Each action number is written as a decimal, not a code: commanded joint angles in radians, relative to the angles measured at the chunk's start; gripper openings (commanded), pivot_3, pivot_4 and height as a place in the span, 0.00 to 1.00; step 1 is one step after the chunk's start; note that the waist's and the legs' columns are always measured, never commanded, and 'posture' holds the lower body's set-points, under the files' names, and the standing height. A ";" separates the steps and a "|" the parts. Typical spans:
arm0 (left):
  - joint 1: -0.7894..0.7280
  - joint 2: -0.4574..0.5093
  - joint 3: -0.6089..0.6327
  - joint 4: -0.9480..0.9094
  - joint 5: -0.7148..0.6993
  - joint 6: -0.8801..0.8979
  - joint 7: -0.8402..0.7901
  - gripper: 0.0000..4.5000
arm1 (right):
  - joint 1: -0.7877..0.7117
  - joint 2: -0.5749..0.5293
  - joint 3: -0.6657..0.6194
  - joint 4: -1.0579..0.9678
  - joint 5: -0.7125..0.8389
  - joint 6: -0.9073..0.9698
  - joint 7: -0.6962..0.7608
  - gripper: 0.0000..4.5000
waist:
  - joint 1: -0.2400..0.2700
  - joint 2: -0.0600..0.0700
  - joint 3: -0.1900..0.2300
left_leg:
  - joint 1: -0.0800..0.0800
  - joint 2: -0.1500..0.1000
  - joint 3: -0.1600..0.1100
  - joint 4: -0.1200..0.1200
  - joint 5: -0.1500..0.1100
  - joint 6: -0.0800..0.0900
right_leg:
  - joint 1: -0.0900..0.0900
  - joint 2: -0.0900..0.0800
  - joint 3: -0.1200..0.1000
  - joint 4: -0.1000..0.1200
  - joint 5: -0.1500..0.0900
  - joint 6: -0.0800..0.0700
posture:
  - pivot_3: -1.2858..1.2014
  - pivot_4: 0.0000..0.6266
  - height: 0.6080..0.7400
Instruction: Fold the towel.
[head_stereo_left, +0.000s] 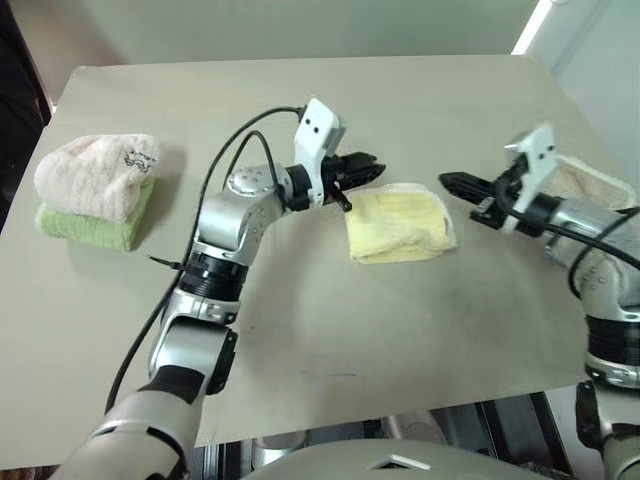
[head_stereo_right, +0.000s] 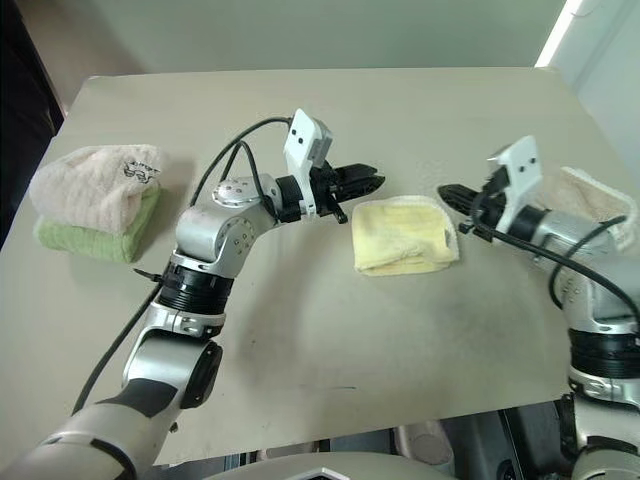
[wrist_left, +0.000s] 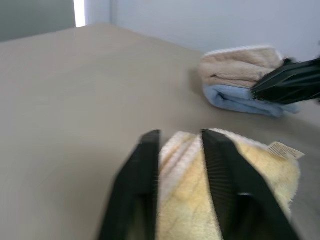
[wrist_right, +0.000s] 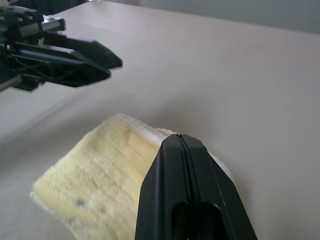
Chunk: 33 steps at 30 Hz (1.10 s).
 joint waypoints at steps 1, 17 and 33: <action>0.039 -0.025 -0.045 -0.023 0.019 -0.020 -0.032 0.01 | -0.005 0.022 0.044 0.065 -0.060 -0.059 0.006 0.00 | 0.001 0.000 0.000 | -0.001 0.000 0.000 0.000 -0.001 0.001 | 0.000 -0.001 0.001 0.000 0.000 0.000 | 0.52 0.24 1.00; 0.141 -0.050 -0.088 0.057 0.156 -0.091 0.013 0.01 | 0.059 0.087 0.129 0.165 -0.226 -0.220 0.009 0.00 | -0.010 0.002 -0.002 | 0.006 -0.003 -0.002 0.000 -0.005 0.009 | 0.004 -0.011 0.000 -0.001 -0.002 -0.009 | 0.52 0.24 1.00; 0.286 0.149 0.271 -0.186 -0.080 0.070 0.086 0.00 | 0.042 0.029 -0.129 -0.020 0.060 0.189 -0.032 0.52 | -0.013 0.002 -0.002 | 0.006 -0.011 0.000 -0.003 0.001 0.000 | -0.001 -0.001 0.011 0.000 -0.002 -0.005 | 0.52 0.24 1.00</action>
